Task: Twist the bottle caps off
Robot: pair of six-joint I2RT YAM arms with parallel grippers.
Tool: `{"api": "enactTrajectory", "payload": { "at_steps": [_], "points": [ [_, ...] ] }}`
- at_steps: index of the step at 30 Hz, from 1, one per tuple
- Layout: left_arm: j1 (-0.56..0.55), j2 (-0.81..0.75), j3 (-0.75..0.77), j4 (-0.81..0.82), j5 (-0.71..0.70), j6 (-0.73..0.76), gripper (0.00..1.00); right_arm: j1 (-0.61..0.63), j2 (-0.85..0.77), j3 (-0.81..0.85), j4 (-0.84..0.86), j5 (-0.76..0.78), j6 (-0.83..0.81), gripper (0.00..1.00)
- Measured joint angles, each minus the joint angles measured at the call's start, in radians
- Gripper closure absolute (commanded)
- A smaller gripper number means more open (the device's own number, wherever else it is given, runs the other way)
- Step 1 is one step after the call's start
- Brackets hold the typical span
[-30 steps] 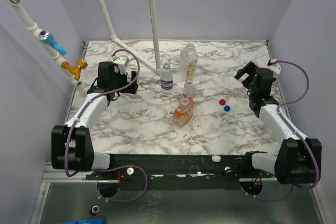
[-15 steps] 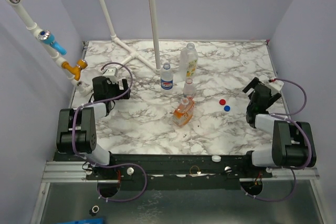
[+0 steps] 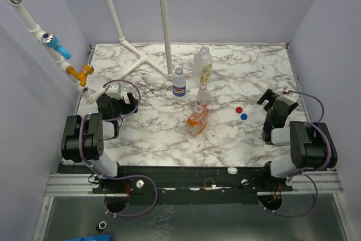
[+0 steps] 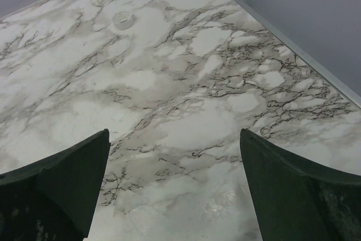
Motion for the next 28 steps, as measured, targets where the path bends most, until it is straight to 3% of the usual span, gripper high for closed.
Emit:
{"api": "enactTrajectory", "payload": {
  "at_steps": [6,9,28],
  "points": [
    [0.001,0.002,-0.012,0.129,-0.010,-0.019,0.01,0.000,0.087,-0.004,0.112,-0.125,-0.058,0.00],
    [-0.003,0.034,-0.079,0.295,-0.035,-0.028,0.01,0.001,0.147,-0.032,0.207,-0.185,-0.089,0.00],
    [-0.023,0.054,-0.065,0.308,-0.141,-0.041,0.01,0.000,0.161,-0.022,0.270,-0.227,-0.108,0.00]
  ]
}}
